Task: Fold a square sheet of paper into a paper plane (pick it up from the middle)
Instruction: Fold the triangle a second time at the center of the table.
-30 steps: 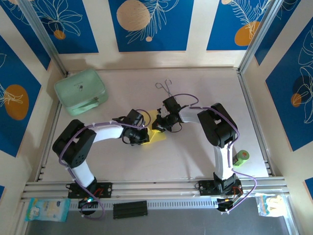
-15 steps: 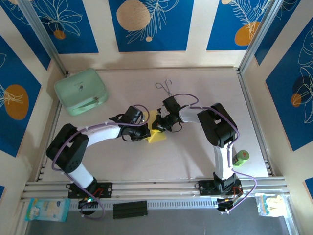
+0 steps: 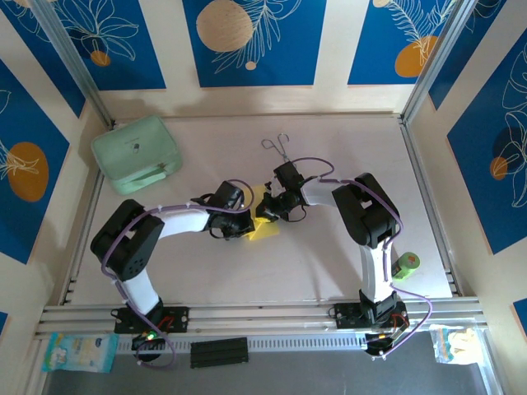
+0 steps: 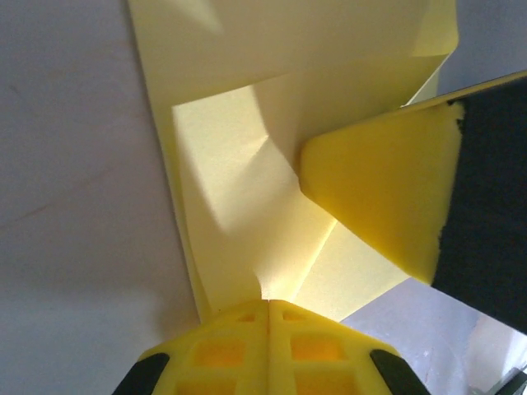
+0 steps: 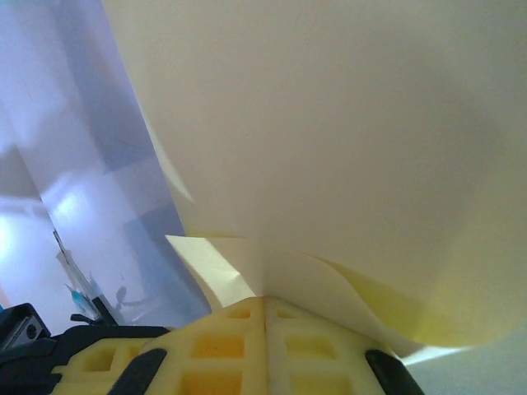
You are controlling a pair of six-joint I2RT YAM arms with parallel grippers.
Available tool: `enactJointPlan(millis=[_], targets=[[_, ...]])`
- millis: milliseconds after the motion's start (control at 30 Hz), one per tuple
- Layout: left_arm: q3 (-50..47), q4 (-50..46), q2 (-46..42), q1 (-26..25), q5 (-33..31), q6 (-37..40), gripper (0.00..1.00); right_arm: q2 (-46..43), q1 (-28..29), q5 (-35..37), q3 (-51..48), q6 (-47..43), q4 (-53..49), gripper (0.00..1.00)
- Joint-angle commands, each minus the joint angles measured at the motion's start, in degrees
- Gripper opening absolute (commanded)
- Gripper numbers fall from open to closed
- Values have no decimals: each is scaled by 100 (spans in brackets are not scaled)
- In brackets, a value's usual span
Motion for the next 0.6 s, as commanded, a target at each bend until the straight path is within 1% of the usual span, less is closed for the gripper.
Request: enactJointPlan(millis=[0, 200, 367, 567], targets=[[1, -304, 119, -44, -204, 114, 0, 156, -54, 419, -34, 112, -517, 3], [27, -426, 185, -40, -278, 160, 0, -144, -72, 320, 145, 83, -557, 4], [78, -548, 221, -39, -284, 169, 0, -428, -81, 422, 191, -125, -596, 6], [107, -613, 221, -40, -271, 187, 0, -586, 72, 452, 82, -384, -569, 6]])
